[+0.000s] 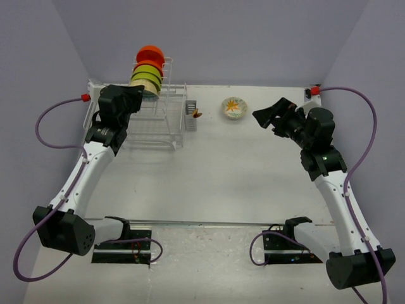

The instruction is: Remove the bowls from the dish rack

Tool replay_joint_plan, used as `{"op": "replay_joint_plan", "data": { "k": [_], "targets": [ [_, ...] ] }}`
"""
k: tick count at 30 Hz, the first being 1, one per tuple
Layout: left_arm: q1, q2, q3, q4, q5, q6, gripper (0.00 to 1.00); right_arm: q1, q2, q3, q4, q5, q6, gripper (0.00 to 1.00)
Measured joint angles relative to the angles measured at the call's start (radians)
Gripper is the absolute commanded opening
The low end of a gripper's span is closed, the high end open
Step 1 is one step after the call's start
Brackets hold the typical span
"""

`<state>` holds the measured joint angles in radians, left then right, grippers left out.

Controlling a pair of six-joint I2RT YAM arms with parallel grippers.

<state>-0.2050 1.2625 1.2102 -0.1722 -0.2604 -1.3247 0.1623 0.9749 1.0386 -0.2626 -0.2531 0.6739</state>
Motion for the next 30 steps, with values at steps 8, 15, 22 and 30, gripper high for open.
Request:
{"op": "replay_joint_plan", "data": {
  "k": [8, 15, 22, 30],
  "targets": [
    [0.007, -0.060, -0.105, 0.129, 0.009, 0.008, 0.00, 0.000, 0.000, 0.000, 0.001, 0.000, 0.000, 0.93],
    [0.008, -0.063, -0.157, 0.210, 0.040, 0.010, 0.00, 0.000, -0.002, 0.000, 0.001, 0.005, -0.001, 0.93],
    [0.008, -0.089, -0.177, 0.254, 0.068, 0.032, 0.00, 0.000, -0.006, 0.000, 0.001, 0.008, -0.001, 0.93],
    [0.008, -0.172, -0.194, 0.292, 0.124, 0.066, 0.00, 0.000, -0.006, 0.000, 0.001, 0.007, 0.000, 0.93]
  ]
}}
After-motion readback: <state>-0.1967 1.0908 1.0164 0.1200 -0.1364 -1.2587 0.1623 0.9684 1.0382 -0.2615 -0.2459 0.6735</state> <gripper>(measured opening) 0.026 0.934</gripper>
